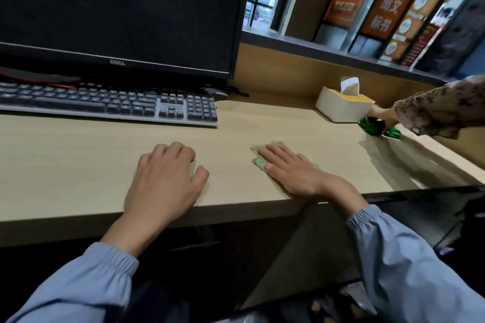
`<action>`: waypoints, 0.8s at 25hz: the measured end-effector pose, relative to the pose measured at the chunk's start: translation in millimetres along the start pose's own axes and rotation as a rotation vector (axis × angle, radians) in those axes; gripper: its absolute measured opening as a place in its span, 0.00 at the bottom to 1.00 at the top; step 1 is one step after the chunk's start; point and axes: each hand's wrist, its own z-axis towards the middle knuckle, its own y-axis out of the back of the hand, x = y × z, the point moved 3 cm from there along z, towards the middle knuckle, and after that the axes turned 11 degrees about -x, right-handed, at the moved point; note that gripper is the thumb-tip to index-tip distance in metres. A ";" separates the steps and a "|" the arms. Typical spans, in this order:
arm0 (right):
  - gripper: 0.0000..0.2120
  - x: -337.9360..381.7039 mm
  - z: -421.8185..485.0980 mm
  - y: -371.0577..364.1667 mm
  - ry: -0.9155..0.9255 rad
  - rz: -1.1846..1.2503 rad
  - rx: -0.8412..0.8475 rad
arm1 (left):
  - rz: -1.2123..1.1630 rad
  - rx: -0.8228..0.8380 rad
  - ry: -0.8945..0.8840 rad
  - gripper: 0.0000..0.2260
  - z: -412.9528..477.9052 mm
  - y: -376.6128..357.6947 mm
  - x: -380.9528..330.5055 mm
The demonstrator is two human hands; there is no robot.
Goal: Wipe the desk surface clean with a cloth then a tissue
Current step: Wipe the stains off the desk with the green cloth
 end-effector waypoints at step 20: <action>0.27 246.5 96.1 -15.8 0.416 0.043 0.030 | -0.360 -0.567 0.222 0.05 -12.5 81.1 85.3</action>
